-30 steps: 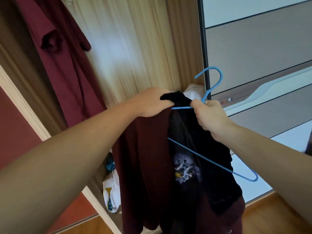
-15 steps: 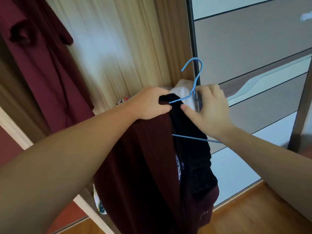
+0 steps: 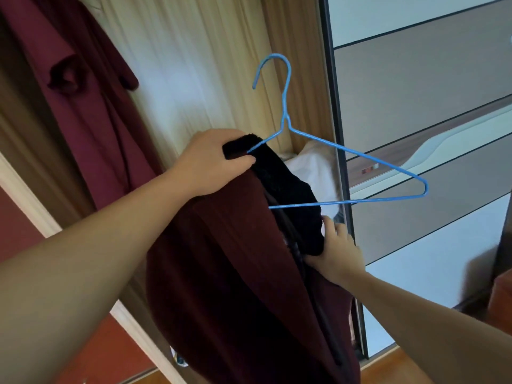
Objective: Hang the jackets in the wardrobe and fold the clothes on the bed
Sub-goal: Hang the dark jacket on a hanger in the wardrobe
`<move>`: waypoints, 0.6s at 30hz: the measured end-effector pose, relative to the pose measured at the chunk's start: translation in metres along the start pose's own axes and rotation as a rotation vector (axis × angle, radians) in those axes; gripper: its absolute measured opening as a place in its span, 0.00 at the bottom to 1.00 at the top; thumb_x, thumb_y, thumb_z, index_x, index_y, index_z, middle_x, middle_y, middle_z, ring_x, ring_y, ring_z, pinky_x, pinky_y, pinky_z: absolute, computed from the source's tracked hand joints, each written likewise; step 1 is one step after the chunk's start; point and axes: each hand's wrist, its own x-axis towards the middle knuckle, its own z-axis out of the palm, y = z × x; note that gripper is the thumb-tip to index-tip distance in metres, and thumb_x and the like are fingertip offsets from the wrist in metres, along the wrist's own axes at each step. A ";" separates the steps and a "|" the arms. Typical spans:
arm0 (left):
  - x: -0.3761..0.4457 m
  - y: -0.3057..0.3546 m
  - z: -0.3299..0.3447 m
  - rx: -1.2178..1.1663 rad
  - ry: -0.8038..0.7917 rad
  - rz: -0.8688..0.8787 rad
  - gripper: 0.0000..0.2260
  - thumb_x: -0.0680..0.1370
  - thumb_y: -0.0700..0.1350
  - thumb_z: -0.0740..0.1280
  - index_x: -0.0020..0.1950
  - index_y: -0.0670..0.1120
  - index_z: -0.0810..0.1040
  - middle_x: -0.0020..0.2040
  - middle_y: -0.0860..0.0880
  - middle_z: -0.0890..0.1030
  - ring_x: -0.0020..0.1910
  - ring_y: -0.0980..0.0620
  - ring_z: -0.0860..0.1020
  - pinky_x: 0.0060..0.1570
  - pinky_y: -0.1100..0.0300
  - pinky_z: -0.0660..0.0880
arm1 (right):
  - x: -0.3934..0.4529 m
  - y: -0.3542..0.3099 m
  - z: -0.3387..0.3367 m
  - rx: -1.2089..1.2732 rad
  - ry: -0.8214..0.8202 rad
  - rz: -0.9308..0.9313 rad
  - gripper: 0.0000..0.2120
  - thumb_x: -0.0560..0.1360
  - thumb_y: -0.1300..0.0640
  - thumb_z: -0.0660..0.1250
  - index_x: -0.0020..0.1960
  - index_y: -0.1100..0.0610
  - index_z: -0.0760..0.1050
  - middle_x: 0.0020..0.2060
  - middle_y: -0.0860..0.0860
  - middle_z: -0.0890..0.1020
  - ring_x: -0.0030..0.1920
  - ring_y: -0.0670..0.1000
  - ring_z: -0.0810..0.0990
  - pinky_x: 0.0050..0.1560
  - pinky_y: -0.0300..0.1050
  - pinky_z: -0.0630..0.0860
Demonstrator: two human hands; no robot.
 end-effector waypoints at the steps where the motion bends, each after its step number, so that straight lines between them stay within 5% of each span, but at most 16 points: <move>1: -0.005 -0.004 -0.009 -0.004 0.023 -0.004 0.06 0.73 0.49 0.71 0.48 0.53 0.82 0.41 0.56 0.83 0.42 0.61 0.78 0.41 0.71 0.71 | 0.004 -0.002 0.005 0.010 -0.044 -0.003 0.35 0.64 0.37 0.68 0.65 0.47 0.58 0.55 0.51 0.75 0.52 0.57 0.77 0.47 0.53 0.75; 5: -0.031 -0.027 -0.037 0.013 0.046 -0.027 0.06 0.71 0.51 0.71 0.43 0.63 0.78 0.38 0.67 0.80 0.38 0.70 0.77 0.39 0.76 0.68 | 0.028 -0.004 -0.003 -0.043 -0.091 -0.121 0.18 0.72 0.47 0.65 0.59 0.51 0.68 0.51 0.53 0.81 0.50 0.59 0.79 0.41 0.47 0.71; 10: -0.070 -0.067 -0.046 0.015 0.026 -0.073 0.08 0.74 0.45 0.74 0.50 0.57 0.82 0.44 0.58 0.84 0.46 0.60 0.81 0.49 0.61 0.76 | 0.069 -0.004 -0.053 -0.224 -0.049 -0.325 0.12 0.71 0.46 0.66 0.51 0.50 0.76 0.44 0.52 0.82 0.48 0.57 0.80 0.43 0.46 0.75; 15: -0.087 -0.086 -0.040 0.104 0.001 -0.024 0.11 0.74 0.43 0.73 0.56 0.50 0.82 0.48 0.58 0.84 0.47 0.65 0.80 0.53 0.66 0.73 | 0.088 -0.019 -0.087 -0.306 -0.049 -0.433 0.06 0.72 0.48 0.66 0.46 0.48 0.77 0.41 0.53 0.82 0.46 0.60 0.79 0.38 0.44 0.67; 18: -0.091 -0.094 -0.036 0.199 -0.020 -0.060 0.13 0.75 0.45 0.71 0.59 0.50 0.81 0.49 0.53 0.85 0.47 0.55 0.82 0.51 0.56 0.77 | 0.093 -0.034 -0.104 -0.343 0.004 -0.458 0.07 0.72 0.48 0.66 0.47 0.47 0.79 0.44 0.52 0.83 0.48 0.59 0.80 0.39 0.44 0.66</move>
